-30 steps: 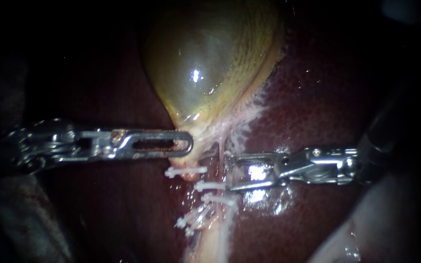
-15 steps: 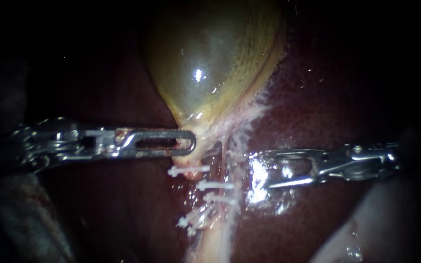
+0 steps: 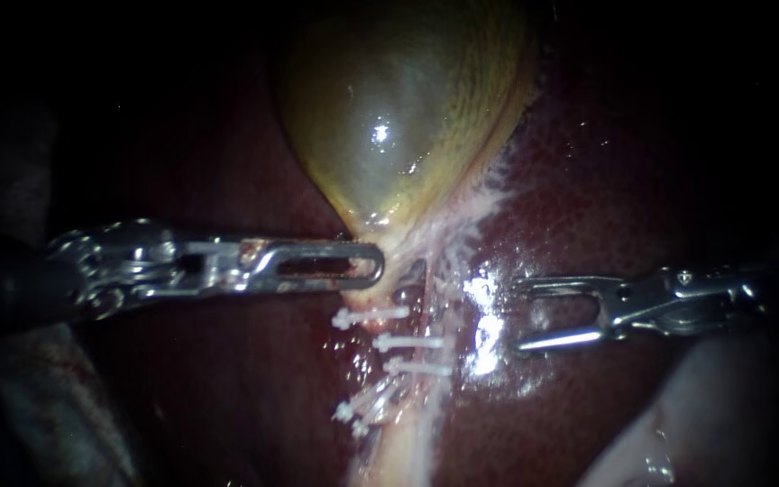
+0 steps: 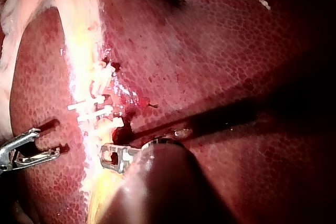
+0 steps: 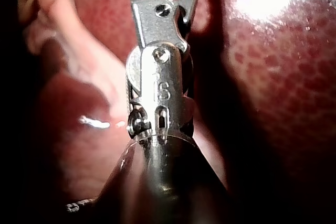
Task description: Going back second clip right tube
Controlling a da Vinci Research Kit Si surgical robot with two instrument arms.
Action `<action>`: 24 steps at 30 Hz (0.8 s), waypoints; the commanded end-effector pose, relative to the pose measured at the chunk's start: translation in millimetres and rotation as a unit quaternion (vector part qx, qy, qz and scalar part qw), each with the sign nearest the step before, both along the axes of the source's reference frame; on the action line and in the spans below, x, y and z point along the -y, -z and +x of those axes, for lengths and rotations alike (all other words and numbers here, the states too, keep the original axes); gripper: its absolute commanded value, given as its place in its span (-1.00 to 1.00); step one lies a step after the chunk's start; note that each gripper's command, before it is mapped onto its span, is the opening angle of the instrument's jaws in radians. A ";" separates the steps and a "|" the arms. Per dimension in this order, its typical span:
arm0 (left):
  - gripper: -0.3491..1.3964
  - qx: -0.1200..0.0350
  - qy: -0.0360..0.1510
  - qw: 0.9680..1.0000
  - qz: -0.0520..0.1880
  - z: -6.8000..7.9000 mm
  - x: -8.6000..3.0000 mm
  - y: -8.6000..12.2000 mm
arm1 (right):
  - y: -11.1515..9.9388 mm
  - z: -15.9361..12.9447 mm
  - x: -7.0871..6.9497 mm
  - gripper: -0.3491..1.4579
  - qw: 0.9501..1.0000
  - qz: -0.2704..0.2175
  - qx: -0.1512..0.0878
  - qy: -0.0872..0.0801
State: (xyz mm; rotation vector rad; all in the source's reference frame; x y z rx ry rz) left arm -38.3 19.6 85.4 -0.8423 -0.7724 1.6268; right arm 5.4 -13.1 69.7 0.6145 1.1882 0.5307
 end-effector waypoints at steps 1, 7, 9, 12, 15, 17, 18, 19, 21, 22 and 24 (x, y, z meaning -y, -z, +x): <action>-1.00 -0.002 0.001 1.000 -0.001 -0.1 0.1 -0.4 | -0.1 0.2 0.1 -0.08 1.000 0.000 0.001 -0.002; -1.00 -0.001 -0.001 1.000 -0.004 -0.9 0.4 -2.3 | -0.1 0.9 0.2 -0.09 1.000 0.001 -0.003 -0.002; -1.00 0.000 -0.001 1.000 -0.004 -1.0 0.4 -2.7 | -0.1 1.0 0.2 -0.09 1.000 0.001 -0.004 -0.001; -1.00 0.000 -0.002 1.000 -0.005 -1.0 0.4 -3.1 | -0.1 1.0 0.2 -0.09 1.000 0.001 -0.004 -0.001; -1.00 0.000 -0.002 1.000 -0.005 -0.9 0.4 -3.3 | -0.1 1.1 0.2 -0.09 1.000 0.002 -0.005 -0.001; -1.00 0.000 -0.003 1.000 -0.005 -0.9 0.4 -3.4 | -0.1 1.2 0.2 -0.09 1.000 0.002 -0.005 -0.001; -1.00 0.000 -0.003 1.000 -0.005 -0.9 0.4 -3.4 | -0.1 1.3 0.2 -0.09 1.000 0.002 -0.006 -0.001; -1.00 0.000 -0.003 1.000 -0.005 -0.8 0.4 -3.4 | -0.1 1.4 0.2 -0.10 1.000 0.002 -0.006 -0.001; -1.00 0.000 -0.003 1.000 -0.005 -0.8 0.4 -3.3 | -0.1 1.4 0.2 -0.10 1.000 0.002 -0.007 0.000; -1.00 0.000 -0.003 1.000 -0.005 -0.8 0.4 -3.4 | -0.1 1.5 0.2 -0.10 1.000 0.002 -0.007 0.000; -1.00 0.000 -0.003 1.000 -0.005 -0.7 0.5 -3.3 | -0.1 1.6 0.3 -0.10 1.000 0.002 -0.007 -0.001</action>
